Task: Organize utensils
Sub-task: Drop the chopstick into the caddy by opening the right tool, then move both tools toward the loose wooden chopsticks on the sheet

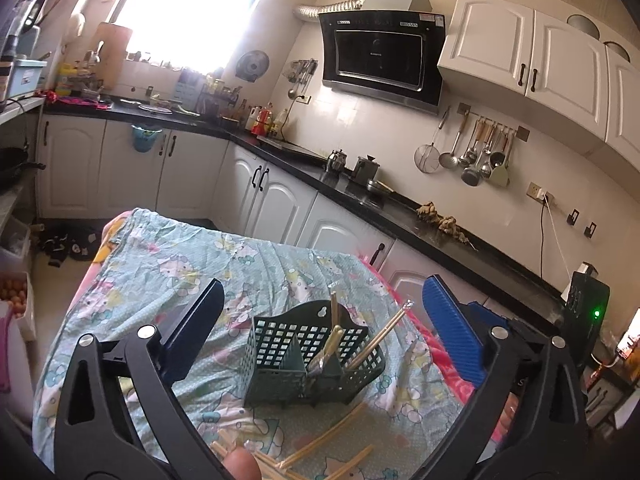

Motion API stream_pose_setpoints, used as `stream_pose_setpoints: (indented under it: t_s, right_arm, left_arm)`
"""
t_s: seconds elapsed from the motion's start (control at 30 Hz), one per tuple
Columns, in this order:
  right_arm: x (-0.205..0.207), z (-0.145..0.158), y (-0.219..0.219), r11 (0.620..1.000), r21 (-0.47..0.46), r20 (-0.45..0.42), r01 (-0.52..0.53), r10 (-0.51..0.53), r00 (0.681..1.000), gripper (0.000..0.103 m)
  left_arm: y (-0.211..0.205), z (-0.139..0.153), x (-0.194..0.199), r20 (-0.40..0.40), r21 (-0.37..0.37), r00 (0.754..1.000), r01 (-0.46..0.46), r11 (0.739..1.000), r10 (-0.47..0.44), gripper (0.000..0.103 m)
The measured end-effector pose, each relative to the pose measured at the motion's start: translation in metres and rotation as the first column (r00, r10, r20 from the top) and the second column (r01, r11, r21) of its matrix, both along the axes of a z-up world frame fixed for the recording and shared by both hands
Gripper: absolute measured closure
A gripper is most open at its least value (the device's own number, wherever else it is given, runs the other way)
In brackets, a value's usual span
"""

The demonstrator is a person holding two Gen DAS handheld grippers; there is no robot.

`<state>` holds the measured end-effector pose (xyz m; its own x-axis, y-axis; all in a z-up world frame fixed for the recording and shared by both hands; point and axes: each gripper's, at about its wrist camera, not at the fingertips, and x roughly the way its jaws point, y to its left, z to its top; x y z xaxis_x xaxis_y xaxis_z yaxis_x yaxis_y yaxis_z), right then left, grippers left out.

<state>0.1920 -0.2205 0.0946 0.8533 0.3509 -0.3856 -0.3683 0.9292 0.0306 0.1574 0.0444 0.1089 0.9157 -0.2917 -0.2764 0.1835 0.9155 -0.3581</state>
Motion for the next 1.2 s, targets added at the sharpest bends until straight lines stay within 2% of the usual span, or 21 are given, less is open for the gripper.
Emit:
stream_pose_setpoints:
  t_s: [0.7,1.2]
  right_arm:
    - [-0.053,-0.007,0.002,0.999,-0.021,0.013,-0.046,0.046,0.999,0.037]
    - [-0.071,-0.030,0.010,0.995,-0.063,-0.023,-0.076,0.075,0.997,0.036]
  left_arm:
    - [0.015,-0.026,-0.050,-0.048,-0.014,0.998,-0.028,1.000,0.028,0.011]
    - [0.031,-0.059,-0.071,-0.135,-0.009,0.989,-0.065,0.998,0.064,0.011]
